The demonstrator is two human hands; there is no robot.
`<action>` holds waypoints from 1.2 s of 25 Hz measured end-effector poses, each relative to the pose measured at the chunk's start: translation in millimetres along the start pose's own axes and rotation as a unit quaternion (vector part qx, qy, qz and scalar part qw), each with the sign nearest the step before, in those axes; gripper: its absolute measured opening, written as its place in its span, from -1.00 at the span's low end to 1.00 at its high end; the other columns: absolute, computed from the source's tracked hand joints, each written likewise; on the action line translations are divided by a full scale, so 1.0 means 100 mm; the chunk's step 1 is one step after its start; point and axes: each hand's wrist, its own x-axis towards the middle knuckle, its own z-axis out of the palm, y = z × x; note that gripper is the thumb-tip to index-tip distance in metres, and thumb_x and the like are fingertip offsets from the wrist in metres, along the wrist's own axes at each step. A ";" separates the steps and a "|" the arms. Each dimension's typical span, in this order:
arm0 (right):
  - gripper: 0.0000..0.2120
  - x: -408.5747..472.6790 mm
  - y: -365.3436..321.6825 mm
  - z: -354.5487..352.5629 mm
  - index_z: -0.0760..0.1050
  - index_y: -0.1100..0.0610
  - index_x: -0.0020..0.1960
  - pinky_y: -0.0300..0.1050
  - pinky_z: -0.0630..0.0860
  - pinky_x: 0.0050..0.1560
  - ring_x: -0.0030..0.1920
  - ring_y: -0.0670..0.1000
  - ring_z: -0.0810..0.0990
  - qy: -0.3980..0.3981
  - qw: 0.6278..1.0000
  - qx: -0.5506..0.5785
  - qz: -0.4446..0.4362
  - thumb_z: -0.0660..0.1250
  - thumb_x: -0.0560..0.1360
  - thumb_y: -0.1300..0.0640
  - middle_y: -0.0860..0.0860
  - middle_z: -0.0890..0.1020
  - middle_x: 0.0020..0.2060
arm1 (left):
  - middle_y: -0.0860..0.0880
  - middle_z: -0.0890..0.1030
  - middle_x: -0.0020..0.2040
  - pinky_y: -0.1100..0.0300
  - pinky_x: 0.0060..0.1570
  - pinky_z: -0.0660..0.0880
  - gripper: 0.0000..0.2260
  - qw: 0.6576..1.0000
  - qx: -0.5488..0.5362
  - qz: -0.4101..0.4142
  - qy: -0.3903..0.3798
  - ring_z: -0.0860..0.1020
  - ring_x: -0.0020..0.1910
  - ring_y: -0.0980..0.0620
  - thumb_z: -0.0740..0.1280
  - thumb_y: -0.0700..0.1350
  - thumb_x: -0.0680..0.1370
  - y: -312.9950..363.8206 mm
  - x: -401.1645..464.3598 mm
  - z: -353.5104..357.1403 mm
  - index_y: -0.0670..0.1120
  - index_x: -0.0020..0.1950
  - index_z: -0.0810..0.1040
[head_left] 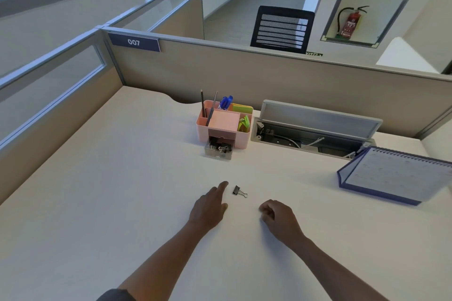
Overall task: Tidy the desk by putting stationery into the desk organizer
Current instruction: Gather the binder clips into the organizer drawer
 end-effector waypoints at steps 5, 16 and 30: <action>-0.81 0.06 0.00 -0.02 0.52 -0.08 -0.12 -0.25 0.45 -0.18 -0.24 -0.16 0.55 -0.019 0.999 0.020 0.021 0.34 0.42 0.22 -0.12 0.62 -0.24 | -0.03 0.49 0.18 0.04 -0.06 0.44 -0.48 0.999 0.036 0.016 -0.006 0.57 0.01 -0.18 0.30 -0.02 0.56 0.19 0.21 0.03 0.12 0.47 0.18; -0.93 0.22 -0.01 -0.02 0.56 -0.10 -0.11 -0.13 0.54 -0.13 -0.24 -0.13 0.60 0.006 0.992 0.104 0.074 0.37 0.47 0.08 -0.12 0.65 -0.26 | 0.00 0.50 0.00 -0.05 -0.17 0.48 -0.89 0.998 0.041 0.056 0.004 0.56 -0.13 -0.17 0.24 -0.06 0.60 0.36 0.37 0.11 -0.02 0.05 0.34; -0.90 0.78 -0.76 -0.14 0.59 0.10 -0.19 -0.10 0.55 -0.34 -0.36 0.01 0.68 0.097 0.962 0.234 0.105 0.36 0.50 0.20 -0.08 0.71 -0.33 | -0.09 0.17 0.56 0.05 0.35 0.34 -0.34 0.988 0.046 0.073 0.129 0.21 0.52 -0.06 0.35 -0.08 0.57 0.07 0.66 -0.14 -0.10 0.57 0.08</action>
